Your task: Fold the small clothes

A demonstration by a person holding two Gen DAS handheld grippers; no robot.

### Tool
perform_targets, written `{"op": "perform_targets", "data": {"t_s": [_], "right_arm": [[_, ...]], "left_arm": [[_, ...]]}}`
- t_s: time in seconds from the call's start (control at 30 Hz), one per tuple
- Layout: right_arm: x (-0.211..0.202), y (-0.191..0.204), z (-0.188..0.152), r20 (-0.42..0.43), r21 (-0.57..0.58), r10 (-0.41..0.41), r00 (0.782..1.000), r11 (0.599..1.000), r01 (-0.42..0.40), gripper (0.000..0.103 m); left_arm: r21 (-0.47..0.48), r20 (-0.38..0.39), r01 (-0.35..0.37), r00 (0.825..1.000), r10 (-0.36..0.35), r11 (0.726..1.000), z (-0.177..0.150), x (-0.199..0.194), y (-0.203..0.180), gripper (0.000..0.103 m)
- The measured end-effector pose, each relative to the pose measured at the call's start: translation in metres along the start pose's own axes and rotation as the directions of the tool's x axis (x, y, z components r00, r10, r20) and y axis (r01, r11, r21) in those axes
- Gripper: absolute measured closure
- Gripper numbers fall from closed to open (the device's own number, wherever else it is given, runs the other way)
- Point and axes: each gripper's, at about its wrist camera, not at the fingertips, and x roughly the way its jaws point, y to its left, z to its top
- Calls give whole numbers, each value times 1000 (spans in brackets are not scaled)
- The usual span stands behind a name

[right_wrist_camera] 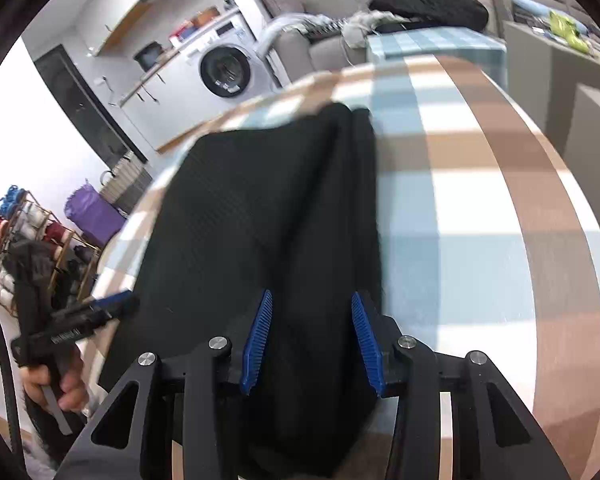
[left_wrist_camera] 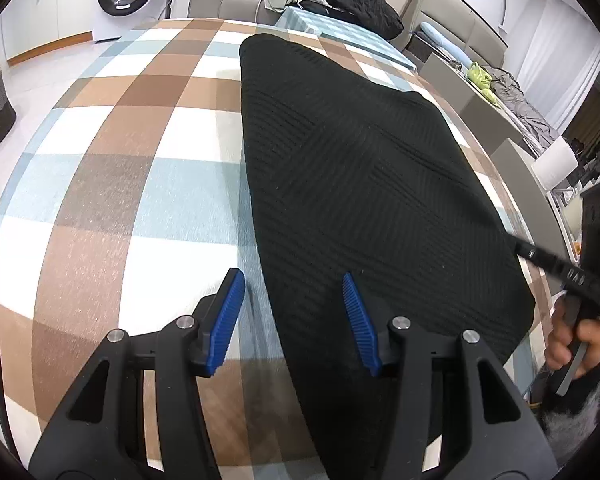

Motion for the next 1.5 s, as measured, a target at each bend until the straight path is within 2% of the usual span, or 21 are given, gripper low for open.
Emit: {"op": "perform_targets", "data": {"t_s": [0.1, 0.13, 0.17, 0.23, 0.37, 0.63, 0.93, 1.13, 1.4, 1.5], "right_arm": [[5, -2, -4, 0, -1, -7, 1000, 1000, 7, 61], [5, -4, -5, 2, -7, -10, 1000, 1000, 10, 63], [6, -2, -5, -3, -17, -16, 1000, 1000, 16, 74], [10, 0, -7, -15, -19, -4, 1000, 1000, 4, 82], [15, 4, -7, -11, -31, -2, 1000, 1000, 2, 88], [28, 16, 3, -11, -31, -9, 1000, 999, 9, 88], [50, 23, 34, 4, -8, -52, 999, 999, 52, 88], [48, 24, 34, 8, 0, -51, 999, 999, 51, 87], [31, 25, 30, 53, -22, -84, 995, 996, 85, 78], [21, 23, 27, 74, -25, -87, 993, 996, 89, 71]], "left_arm": [[11, 7, 4, 1000, -4, 1000, 3, 3, -2, 60], [17, 9, 7, 1000, -7, 1000, 5, 6, -2, 71], [20, 13, 2, 1000, -3, 1000, 6, 6, -3, 75], [27, 19, -6, 1000, 6, 1000, 10, 9, -4, 78], [37, 23, -20, 1000, 19, 999, 20, 16, -3, 79], [34, 31, -56, 998, 55, 998, 58, 38, 5, 79], [34, 28, -63, 998, 62, 997, 99, 62, 15, 79], [44, 39, -75, 997, 73, 996, 99, 62, 15, 79], [60, 61, -70, 996, 66, 996, 80, 40, 11, 78], [72, 87, -53, 995, 47, 996, 68, 25, 6, 71]]}}
